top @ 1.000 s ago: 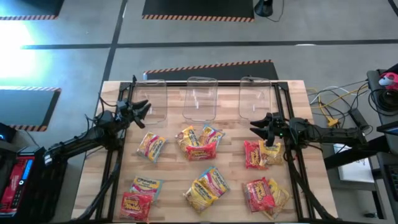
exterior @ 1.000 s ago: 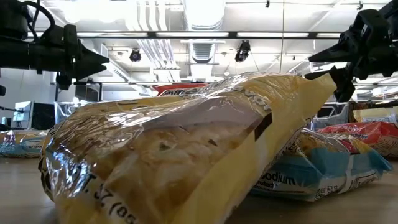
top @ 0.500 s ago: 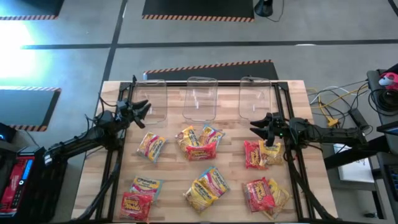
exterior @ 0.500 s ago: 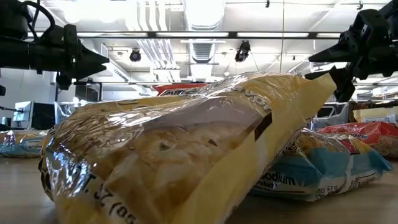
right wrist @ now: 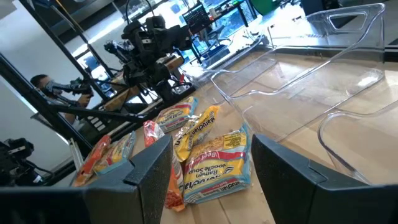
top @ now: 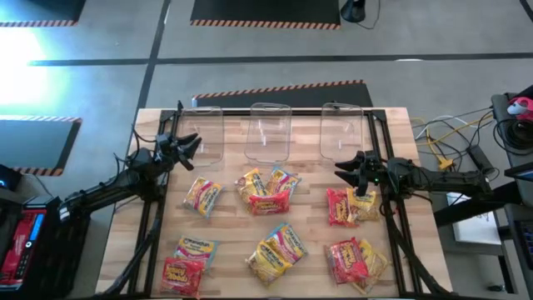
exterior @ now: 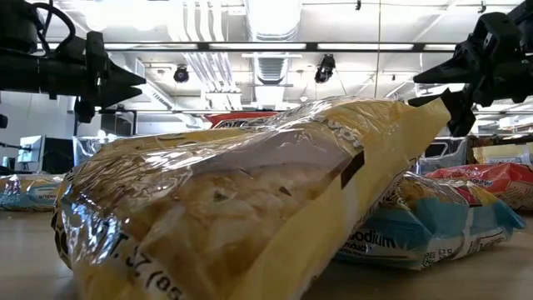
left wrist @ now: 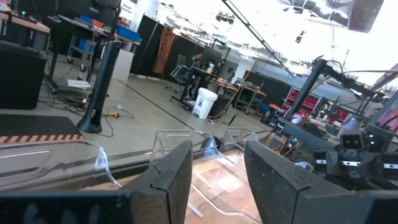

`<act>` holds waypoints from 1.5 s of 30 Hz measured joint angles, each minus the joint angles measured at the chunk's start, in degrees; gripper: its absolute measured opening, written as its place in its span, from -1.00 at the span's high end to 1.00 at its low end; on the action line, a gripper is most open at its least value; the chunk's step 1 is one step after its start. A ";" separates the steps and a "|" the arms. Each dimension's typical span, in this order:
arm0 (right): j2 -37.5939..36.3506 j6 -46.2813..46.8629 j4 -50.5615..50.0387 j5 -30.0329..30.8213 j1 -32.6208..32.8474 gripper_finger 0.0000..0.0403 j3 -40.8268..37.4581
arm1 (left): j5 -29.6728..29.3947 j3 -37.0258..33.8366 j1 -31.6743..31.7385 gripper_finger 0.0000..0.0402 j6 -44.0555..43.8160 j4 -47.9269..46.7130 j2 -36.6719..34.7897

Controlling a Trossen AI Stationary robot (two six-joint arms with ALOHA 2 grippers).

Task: Sort Maruchan noodles
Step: Put the orange noodle pack into the left transparent bin

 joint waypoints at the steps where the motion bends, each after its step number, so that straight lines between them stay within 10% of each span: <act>1: 0.00 0.00 0.00 -0.01 0.00 -0.03 -0.01 | 0.01 0.00 -0.01 0.35 0.00 0.00 0.00; 45: 0.00 0.00 0.00 -0.01 0.00 -0.03 0.00 | 3.02 4.49 -0.06 0.29 -13.80 1.45 2.47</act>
